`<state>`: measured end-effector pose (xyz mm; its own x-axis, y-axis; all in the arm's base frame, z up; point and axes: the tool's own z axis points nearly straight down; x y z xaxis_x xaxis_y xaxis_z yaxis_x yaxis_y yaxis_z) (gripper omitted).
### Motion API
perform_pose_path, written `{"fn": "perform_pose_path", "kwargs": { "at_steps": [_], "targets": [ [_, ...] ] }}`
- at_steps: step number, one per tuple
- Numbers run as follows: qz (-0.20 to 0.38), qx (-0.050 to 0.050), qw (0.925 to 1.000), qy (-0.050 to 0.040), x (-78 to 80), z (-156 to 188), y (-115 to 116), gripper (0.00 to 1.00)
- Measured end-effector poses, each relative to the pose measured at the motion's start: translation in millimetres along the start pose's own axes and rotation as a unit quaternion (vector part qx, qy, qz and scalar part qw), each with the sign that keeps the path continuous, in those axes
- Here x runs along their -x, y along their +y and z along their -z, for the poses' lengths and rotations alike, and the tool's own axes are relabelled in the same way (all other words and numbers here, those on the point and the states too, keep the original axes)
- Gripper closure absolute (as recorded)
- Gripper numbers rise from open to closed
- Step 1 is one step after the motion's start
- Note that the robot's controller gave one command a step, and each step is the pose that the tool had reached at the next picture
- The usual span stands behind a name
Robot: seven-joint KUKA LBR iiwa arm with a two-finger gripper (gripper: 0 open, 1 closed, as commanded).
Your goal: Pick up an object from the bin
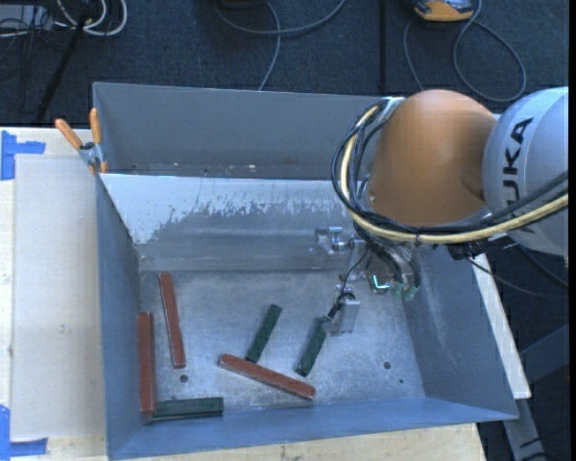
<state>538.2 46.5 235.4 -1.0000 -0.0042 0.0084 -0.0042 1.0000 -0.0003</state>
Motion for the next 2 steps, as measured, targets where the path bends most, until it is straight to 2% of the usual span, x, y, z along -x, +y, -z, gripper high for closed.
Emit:
{"fn": "perform_pose_path", "kwargs": {
  "at_steps": [1, 2],
  "targets": [
    [-0.072, 0.0, 0.9974, 0.0003, -4.4, -144, -57, 0.0],
    [0.034, 0.0, 0.9994, -0.0025, -13.5, -167, -42, 0.0]
  ]
}}
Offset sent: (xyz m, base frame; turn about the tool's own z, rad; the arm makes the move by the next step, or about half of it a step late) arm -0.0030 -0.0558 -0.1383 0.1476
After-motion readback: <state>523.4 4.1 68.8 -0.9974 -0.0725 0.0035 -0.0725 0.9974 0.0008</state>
